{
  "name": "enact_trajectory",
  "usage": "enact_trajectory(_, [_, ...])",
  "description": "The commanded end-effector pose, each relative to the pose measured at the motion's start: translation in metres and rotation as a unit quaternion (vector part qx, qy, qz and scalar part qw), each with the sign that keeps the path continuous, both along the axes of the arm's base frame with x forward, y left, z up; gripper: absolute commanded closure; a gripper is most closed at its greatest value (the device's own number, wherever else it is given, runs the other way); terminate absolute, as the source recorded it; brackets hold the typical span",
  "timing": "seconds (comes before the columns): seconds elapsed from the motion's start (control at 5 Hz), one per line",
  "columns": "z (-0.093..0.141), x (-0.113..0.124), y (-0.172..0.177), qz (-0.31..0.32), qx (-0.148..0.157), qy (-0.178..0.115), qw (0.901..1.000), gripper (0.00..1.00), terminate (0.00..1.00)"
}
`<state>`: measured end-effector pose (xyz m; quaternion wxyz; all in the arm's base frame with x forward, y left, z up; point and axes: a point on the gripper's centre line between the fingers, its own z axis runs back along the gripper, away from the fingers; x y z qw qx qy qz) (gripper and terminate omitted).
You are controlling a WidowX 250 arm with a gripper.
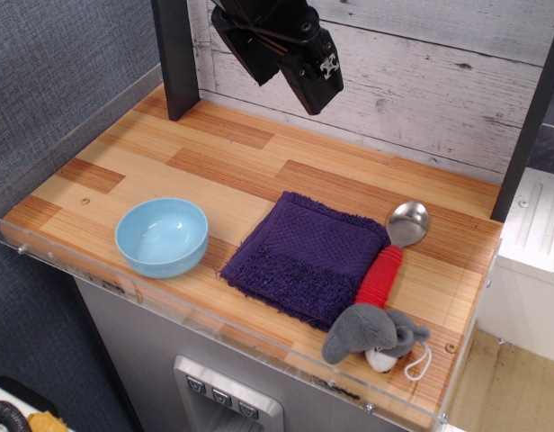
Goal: PICK UP THE VIOLIET AND PUT NEAR THE SPOON
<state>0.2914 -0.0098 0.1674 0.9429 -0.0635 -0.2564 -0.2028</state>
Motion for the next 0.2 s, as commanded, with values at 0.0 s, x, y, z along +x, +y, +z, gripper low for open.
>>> enact_trajectory(0.0, [0.0105,-0.0116,0.0069,0.002,0.002,-0.022,0.9998,0.0,1.0])
